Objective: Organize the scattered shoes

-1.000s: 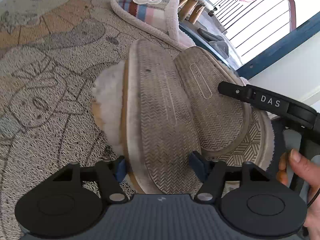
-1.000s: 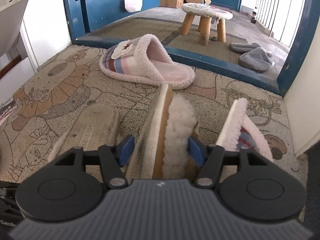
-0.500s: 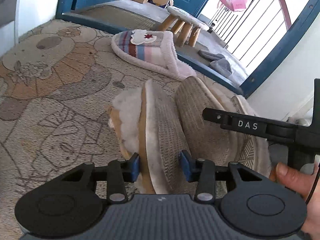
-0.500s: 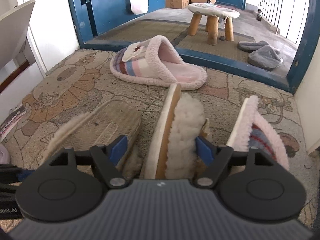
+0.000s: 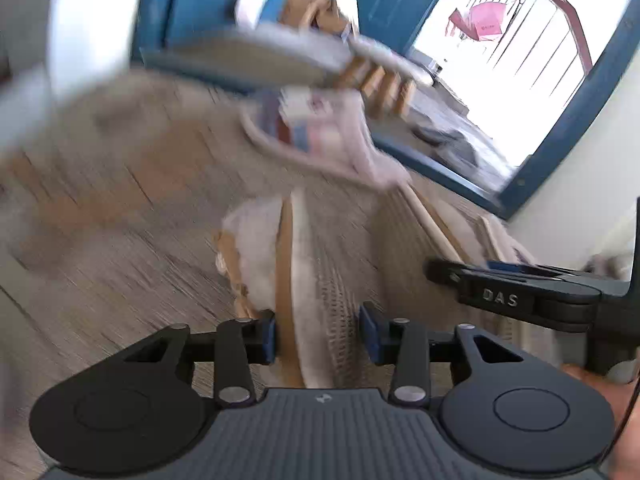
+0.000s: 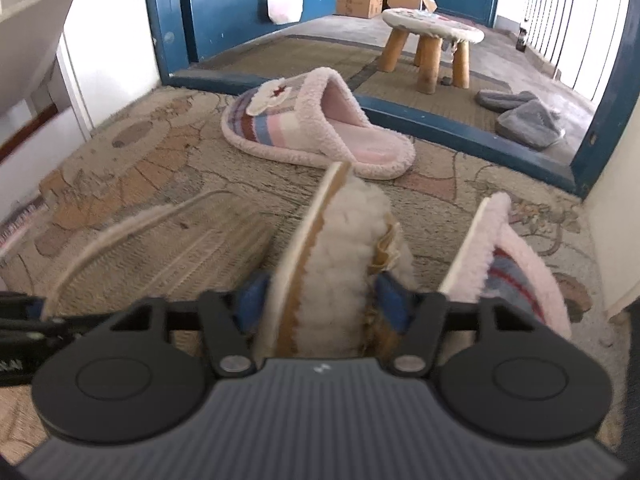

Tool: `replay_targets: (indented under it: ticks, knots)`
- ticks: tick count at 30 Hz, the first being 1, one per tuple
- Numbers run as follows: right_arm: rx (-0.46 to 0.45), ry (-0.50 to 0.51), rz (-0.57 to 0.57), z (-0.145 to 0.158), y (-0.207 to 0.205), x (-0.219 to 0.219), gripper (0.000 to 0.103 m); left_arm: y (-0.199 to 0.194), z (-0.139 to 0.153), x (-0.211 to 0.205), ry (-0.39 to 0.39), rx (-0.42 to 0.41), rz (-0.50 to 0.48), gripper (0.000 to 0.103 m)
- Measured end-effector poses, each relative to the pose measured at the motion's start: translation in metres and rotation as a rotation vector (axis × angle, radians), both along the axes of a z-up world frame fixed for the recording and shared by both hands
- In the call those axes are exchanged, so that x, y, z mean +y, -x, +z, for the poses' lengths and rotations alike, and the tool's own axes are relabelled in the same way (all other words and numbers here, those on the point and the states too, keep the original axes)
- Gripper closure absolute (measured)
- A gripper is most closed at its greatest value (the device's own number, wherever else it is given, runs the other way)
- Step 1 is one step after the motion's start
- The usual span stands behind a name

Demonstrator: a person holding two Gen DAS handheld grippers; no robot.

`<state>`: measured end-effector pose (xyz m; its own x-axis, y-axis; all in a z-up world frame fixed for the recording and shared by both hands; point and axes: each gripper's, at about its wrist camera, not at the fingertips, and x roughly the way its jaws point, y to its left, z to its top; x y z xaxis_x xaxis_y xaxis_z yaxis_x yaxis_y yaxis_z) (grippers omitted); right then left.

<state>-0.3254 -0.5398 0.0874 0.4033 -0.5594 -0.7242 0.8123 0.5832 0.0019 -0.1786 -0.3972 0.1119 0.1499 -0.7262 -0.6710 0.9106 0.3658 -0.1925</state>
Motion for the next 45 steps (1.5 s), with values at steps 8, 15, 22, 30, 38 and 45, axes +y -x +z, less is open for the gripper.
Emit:
replay_targets:
  ticks: [8,15,22,30,38,45]
  knots:
    - [-0.025,-0.015,0.032,-0.005,-0.01,0.004,0.046,0.013,-0.013,-0.001,-0.18,-0.335,-0.089,0.063]
    - [-0.085,-0.028,0.008,0.002,-0.007,0.006,0.04,0.009,-0.002,0.009,-0.099,-0.205,-0.106,0.051]
    - [-0.085,-0.015,0.013,0.005,-0.013,0.01,0.031,-0.03,-0.016,0.031,-0.125,-0.04,0.011,0.051]
    - [-0.004,0.108,0.02,0.015,-0.03,0.034,0.004,-0.038,-0.01,0.044,-0.098,0.005,0.044,0.042]
    - [-0.188,-0.077,0.117,0.006,-0.043,0.032,0.01,-0.048,-0.008,0.052,-0.088,0.031,0.076,0.039]
    - [-0.122,-0.07,-0.011,-0.001,-0.026,0.019,0.012,-0.039,0.0,0.045,-0.033,0.05,-0.004,0.029]
